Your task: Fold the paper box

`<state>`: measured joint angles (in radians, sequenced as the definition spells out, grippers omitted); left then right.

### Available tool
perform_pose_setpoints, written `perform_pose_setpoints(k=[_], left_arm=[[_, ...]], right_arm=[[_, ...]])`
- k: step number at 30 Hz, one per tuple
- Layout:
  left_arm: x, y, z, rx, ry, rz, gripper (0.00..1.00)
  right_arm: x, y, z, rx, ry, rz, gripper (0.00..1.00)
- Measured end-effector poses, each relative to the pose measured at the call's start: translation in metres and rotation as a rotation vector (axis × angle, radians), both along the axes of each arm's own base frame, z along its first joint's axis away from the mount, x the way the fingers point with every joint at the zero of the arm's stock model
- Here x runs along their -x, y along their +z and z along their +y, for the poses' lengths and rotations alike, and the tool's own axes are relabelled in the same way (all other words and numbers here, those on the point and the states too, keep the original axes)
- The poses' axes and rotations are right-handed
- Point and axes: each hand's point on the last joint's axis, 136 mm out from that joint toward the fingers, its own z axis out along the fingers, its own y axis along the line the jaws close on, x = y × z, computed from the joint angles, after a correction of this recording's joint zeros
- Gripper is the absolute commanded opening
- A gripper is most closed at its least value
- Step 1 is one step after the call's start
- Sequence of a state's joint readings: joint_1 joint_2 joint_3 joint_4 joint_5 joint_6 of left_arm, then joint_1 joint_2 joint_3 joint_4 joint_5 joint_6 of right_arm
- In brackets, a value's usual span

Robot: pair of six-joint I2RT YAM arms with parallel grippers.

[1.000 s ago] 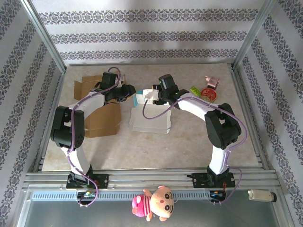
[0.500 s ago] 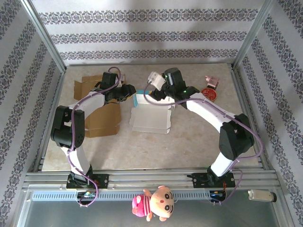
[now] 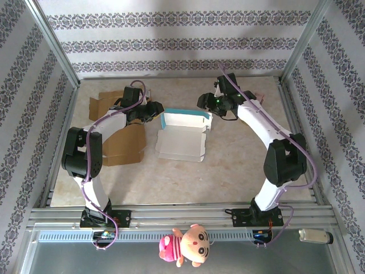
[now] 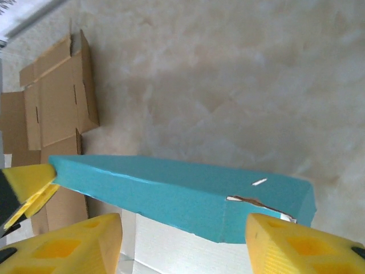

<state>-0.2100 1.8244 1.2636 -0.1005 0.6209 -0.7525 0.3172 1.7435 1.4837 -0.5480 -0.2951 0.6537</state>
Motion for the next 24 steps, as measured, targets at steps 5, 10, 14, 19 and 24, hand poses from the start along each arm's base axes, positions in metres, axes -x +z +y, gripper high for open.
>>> perform_pose_setpoints(k=[5, 10, 14, 19, 24], left_arm=[[-0.002, 0.0, 0.0, 0.0, 0.0, -0.001, 0.3], [-0.003, 0.0, 0.0, -0.001, 0.001, -0.002, 0.3], [-0.003, 0.0, 0.0, -0.002, 0.002, -0.002, 0.3], [-0.003, 0.0, 0.0, -0.002, 0.002, -0.003, 0.3], [-0.002, 0.0, -0.003, -0.004, -0.006, -0.005, 0.3]], right_arm=[[0.001, -0.014, 0.004, -0.037, -0.033, 0.073, 0.57], [0.002, -0.028, 0.011, -0.062, -0.042, 0.128, 0.59], [0.002, -0.024, 0.016, -0.076, -0.031, 0.123, 0.6], [0.009, -0.008, 0.007, -0.066, -0.04, 0.083, 0.61], [0.016, 0.01, -0.025, -0.012, -0.088, 0.015, 0.66]])
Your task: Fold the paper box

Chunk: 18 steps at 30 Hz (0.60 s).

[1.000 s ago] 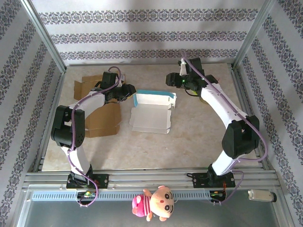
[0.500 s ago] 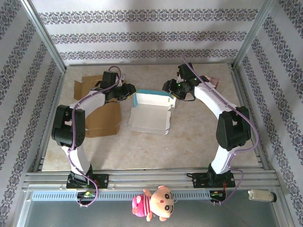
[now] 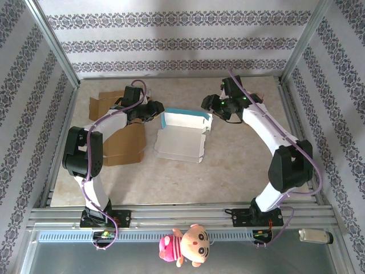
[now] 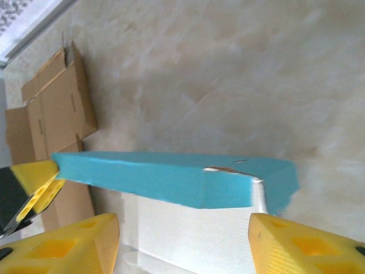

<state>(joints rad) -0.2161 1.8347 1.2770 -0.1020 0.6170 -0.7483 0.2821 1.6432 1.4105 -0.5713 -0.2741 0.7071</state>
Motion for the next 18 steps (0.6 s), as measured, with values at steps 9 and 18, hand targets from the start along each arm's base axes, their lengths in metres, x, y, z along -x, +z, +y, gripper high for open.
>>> perform_pose_setpoints(k=[9, 18], left_arm=[[0.0, 0.0, -0.002, -0.01, -0.006, -0.007, 0.29], [-0.001, 0.0, -0.001, -0.026, -0.014, -0.022, 0.29]], right_arm=[[0.002, -0.03, 0.0, 0.068, 0.158, -0.035, 0.68], [0.006, -0.035, -0.056, 0.306, 0.442, -0.411, 0.58]])
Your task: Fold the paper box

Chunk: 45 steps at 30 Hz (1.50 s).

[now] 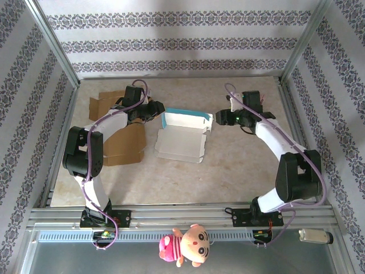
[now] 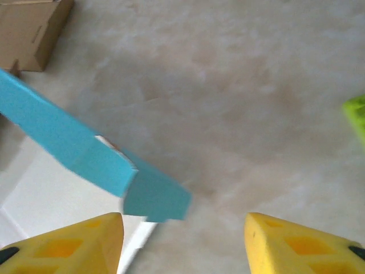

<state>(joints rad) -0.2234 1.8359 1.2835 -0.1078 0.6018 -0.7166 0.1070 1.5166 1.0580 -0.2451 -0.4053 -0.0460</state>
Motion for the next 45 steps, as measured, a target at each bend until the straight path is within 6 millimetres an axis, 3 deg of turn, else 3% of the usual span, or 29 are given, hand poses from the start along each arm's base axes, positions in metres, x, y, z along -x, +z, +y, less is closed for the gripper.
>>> perform_pose_setpoints(k=[5, 11, 17, 24, 35, 40, 45], left_arm=[[-0.001, 0.0, 0.0, -0.003, -0.003, -0.003, 0.29], [-0.001, 0.0, 0.0, -0.003, -0.003, -0.004, 0.29], [-0.003, 0.0, -0.001, -0.002, -0.003, -0.005, 0.29], [-0.004, 0.0, 0.001, -0.009, 0.005, -0.007, 0.29], [-0.008, 0.0, 0.005, -0.028, 0.029, -0.017, 0.29], [-0.01, 0.0, 0.006, -0.035, 0.038, -0.021, 0.29], [-0.011, 0.0, 0.008, -0.043, 0.044, -0.025, 0.29]], right_arm=[[-0.019, -0.003, -0.018, 0.193, 0.151, -0.159, 0.56], [-0.024, -0.043, -0.01, 0.339, 0.417, -0.169, 0.51], [-0.018, -0.058, 0.006, 0.355, 0.611, -0.223, 0.4], [-0.02, -0.062, 0.045, 0.356, 0.794, -0.297, 0.34], [-0.015, -0.06, 0.067, 0.316, 0.835, -0.282, 0.33], [-0.019, -0.057, 0.08, 0.281, 0.807, -0.252, 0.4], [-0.023, -0.053, 0.08, 0.249, 0.752, -0.215, 0.41]])
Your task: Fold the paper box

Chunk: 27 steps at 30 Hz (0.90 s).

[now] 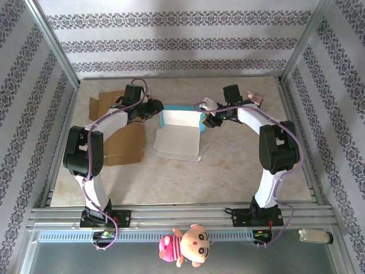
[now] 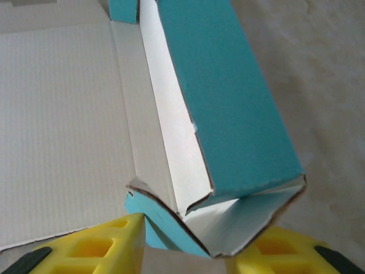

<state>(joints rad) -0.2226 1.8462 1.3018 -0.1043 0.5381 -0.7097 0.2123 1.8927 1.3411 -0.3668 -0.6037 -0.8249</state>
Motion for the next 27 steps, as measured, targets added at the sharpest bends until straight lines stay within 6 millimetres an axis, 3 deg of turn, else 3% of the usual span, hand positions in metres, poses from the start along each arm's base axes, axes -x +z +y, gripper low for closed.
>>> perform_pose_setpoints(k=[8, 16, 22, 27], left_arm=[[-0.001, 0.0, 0.001, -0.006, 0.006, -0.004, 0.32], [-0.001, 0.0, 0.003, -0.045, -0.012, -0.029, 0.67], [0.008, 0.011, 0.008, -0.114, -0.016, -0.056, 0.8], [0.026, 0.025, 0.015, -0.156, -0.005, -0.09, 0.83]], right_arm=[[-0.004, -0.001, 0.001, -0.035, -0.066, 0.056, 0.28], [-0.017, -0.003, 0.01, -0.042, -0.09, 0.042, 0.23], [-0.014, -0.002, 0.02, -0.044, -0.071, 0.041, 0.22], [-0.011, -0.001, 0.027, -0.051, -0.053, 0.038, 0.21]])
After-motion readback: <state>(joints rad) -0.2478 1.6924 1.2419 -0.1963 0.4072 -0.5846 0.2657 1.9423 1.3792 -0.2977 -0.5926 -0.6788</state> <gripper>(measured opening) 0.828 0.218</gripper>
